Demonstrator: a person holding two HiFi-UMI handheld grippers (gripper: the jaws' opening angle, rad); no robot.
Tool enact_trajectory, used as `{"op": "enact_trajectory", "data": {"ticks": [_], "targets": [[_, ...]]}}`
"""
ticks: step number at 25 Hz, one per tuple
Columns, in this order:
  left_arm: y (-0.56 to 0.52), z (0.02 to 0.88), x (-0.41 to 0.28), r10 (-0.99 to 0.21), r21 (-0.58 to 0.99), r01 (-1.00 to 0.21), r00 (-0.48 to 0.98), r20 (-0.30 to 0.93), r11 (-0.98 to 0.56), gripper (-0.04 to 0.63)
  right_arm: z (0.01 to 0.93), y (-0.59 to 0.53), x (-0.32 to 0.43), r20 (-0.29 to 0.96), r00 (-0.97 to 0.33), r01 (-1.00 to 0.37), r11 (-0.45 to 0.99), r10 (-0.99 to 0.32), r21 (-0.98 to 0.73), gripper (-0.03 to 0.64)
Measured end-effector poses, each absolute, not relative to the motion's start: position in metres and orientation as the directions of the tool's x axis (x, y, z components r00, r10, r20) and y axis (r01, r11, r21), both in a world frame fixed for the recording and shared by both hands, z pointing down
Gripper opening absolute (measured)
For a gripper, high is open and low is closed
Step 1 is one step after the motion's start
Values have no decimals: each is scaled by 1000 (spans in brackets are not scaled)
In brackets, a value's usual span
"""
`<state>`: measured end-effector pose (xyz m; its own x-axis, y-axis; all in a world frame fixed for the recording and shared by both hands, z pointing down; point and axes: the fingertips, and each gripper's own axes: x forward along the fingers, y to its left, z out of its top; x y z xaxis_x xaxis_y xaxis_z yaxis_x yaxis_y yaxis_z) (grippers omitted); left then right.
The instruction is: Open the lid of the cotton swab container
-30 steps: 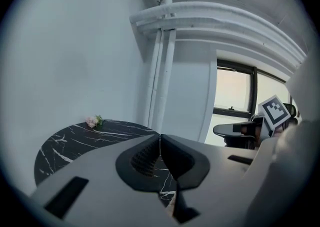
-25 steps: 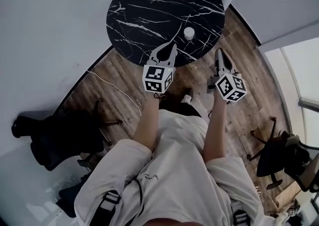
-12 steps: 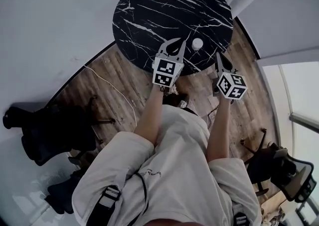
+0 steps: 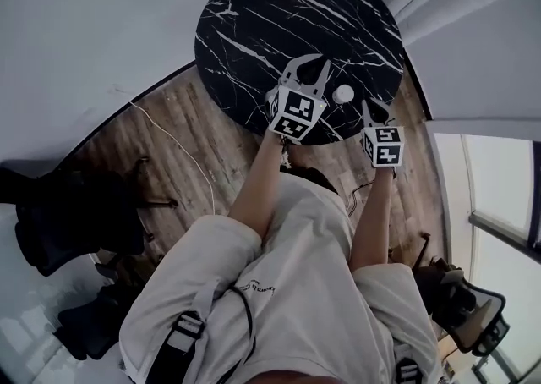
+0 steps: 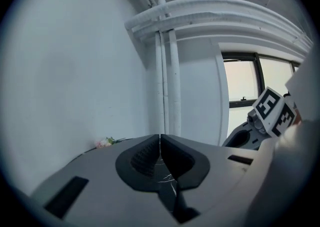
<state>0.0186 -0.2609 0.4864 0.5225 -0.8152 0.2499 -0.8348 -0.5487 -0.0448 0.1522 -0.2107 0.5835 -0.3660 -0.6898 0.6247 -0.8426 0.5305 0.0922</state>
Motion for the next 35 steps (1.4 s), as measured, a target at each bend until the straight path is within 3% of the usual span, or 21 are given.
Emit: {"op": "enact_trajectory", "data": {"ticks": [2,6,11,14,19,28,35], "targets": [[-270,487,10,-819,-52,-836,520,243,-546,23,602,-206,149,668,-338,-817,559,-663,141,35],[-276,497,8,-794,-38,-813,555,248,-581,23,621,-203,139,668,-383,-822,566,-638,70,37],[-287,494,10,-768,-32,-785,596,237,-619,23,642,-205,122,744,-358,-735,662,-564,148,41],[-294,496,17,-758,-37,-774,608,238,-632,23,654,-210,121,762,-387,-707,697,-519,116,148],[-310,492,23,-759,-44,-773,608,234,-633,23,673,-227,124,777,-429,-668,741,-460,69,255],[-346,480,24,-789,-65,-802,564,244,-594,23,707,-244,117,842,-448,-562,827,-300,-4,288],[-350,488,22,-786,-56,-805,559,266,-591,23,711,-252,113,820,-458,-588,809,-343,10,287]]}}
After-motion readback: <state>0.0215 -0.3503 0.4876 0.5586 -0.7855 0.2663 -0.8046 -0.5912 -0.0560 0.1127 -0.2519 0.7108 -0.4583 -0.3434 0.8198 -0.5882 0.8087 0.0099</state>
